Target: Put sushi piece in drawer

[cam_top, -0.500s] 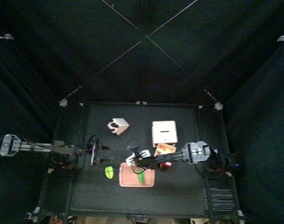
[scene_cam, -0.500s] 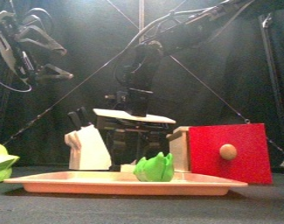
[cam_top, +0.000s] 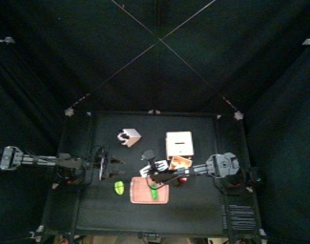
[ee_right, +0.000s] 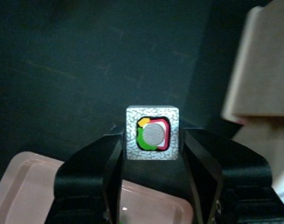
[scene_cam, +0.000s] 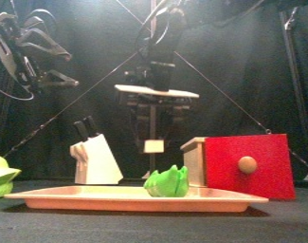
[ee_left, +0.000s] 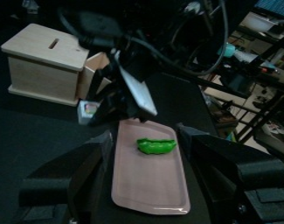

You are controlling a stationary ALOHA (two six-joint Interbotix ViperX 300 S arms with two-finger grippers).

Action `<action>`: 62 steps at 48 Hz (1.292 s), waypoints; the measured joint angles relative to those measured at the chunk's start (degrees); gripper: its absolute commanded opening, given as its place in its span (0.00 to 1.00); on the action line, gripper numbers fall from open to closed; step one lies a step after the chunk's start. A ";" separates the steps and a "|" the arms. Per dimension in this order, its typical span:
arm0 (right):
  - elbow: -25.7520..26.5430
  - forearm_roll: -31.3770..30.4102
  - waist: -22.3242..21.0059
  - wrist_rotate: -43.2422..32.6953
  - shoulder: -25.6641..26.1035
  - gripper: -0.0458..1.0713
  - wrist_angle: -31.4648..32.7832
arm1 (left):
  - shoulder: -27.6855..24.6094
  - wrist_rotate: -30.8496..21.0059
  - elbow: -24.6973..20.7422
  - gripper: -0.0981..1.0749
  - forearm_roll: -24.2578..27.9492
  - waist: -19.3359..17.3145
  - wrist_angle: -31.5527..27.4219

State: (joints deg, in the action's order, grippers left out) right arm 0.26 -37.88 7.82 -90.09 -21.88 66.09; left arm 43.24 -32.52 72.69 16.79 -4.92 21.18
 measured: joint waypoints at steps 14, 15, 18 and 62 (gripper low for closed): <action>-2.64 -1.32 5.71 -3.78 5.98 0.58 17.84 | 0.09 0.00 0.00 0.89 0.00 -0.09 -0.09; -2.99 -1.05 5.89 -3.87 6.33 0.58 18.72 | 0.00 0.00 -0.09 0.89 0.00 -0.09 0.00; -4.57 0.09 5.98 -4.66 7.21 0.58 21.18 | 0.00 0.00 -0.09 0.89 0.00 -0.09 0.00; -18.90 6.15 4.92 -11.78 14.41 0.84 17.31 | 0.00 0.00 0.09 0.89 0.00 -0.18 -0.09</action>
State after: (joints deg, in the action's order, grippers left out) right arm -18.63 -31.73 12.74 -101.87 -7.47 83.41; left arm 43.24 -32.52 72.77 16.79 -5.10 21.09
